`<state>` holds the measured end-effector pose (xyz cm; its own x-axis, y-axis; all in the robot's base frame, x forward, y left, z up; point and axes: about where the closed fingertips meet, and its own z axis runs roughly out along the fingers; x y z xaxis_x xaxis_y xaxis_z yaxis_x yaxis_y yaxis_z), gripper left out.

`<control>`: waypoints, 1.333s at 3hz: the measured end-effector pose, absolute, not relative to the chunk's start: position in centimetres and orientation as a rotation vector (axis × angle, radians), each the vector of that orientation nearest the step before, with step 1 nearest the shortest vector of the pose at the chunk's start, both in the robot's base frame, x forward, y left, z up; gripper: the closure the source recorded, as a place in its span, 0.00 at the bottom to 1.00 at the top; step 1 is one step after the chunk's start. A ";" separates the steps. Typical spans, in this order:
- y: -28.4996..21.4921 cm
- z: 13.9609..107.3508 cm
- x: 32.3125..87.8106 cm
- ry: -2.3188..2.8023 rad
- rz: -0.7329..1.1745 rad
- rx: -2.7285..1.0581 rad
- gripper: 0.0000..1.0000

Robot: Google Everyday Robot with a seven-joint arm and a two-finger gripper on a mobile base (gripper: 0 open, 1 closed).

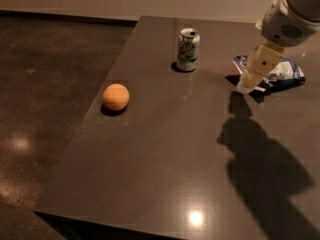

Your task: Move 7up can near orange

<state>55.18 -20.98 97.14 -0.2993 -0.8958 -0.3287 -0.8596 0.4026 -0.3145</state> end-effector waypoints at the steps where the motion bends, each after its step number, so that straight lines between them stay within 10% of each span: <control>1: -20.2 96.9 59.4 2.223 -0.108 -1.379 0.00; 4: -17.8 92.8 69.5 2.256 0.016 -1.184 0.00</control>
Offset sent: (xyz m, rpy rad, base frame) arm 0.1268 0.0033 -0.0157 0.1833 -0.0628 -0.2052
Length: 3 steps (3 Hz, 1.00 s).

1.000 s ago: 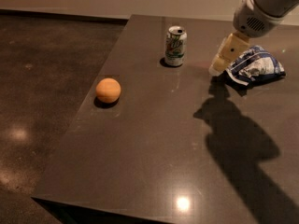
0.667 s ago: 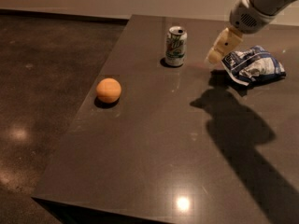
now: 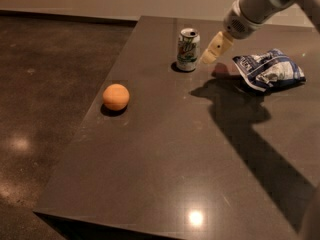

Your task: Move 7up can near orange

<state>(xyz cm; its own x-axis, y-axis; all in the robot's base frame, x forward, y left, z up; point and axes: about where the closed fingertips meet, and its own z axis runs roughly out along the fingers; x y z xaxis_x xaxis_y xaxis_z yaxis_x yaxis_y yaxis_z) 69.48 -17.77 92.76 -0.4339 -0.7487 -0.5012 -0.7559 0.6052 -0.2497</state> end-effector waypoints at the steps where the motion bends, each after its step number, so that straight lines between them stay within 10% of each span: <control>1: -16.2 91.2 71.9 2.255 0.036 -1.143 0.00; 3: -13.5 89.7 74.9 2.241 0.107 -1.094 0.00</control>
Offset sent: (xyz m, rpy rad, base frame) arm 0.0631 0.0427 -0.0327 0.1089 -0.0220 -0.0567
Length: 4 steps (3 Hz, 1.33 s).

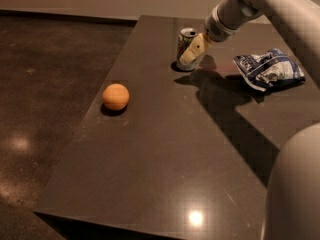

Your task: Move 7up can near orange

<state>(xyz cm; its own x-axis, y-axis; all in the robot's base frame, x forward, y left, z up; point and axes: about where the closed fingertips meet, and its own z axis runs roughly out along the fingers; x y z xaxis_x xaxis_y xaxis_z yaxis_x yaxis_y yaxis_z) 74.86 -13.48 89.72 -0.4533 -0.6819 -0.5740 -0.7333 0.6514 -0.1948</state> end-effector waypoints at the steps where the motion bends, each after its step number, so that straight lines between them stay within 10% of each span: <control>1: -12.1 89.6 75.3 2.234 0.153 -1.102 0.15; 4: -9.2 91.3 72.7 2.158 0.294 -1.231 0.86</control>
Offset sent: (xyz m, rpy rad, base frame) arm 0.0035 0.0339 0.0096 0.0848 0.0333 0.0856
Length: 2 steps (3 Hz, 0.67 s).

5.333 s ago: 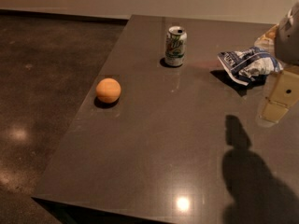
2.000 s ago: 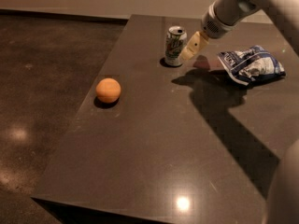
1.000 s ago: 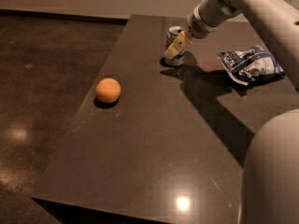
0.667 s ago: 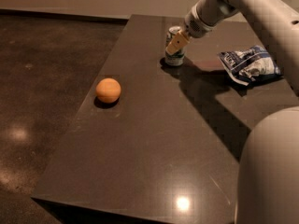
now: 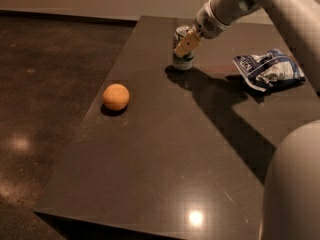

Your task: Move 7up can near orange

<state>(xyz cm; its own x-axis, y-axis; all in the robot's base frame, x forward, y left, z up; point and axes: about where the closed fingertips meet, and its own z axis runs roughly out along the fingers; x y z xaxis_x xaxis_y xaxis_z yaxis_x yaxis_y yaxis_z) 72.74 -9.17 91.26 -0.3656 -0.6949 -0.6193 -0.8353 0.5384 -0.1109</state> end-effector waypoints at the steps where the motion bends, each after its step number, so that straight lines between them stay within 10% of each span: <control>1: -7.9 91.9 69.7 2.116 0.326 -1.339 1.00; 2: -6.5 91.8 66.4 2.082 0.338 -1.438 1.00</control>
Offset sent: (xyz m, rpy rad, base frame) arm -0.1158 0.0416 0.0002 -0.0754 0.0283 0.2672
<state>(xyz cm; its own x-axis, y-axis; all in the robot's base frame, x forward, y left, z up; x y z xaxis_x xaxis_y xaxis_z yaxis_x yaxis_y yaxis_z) 66.38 -6.54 91.82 -0.2504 -0.7678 -0.5898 -0.9149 0.3868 -0.1151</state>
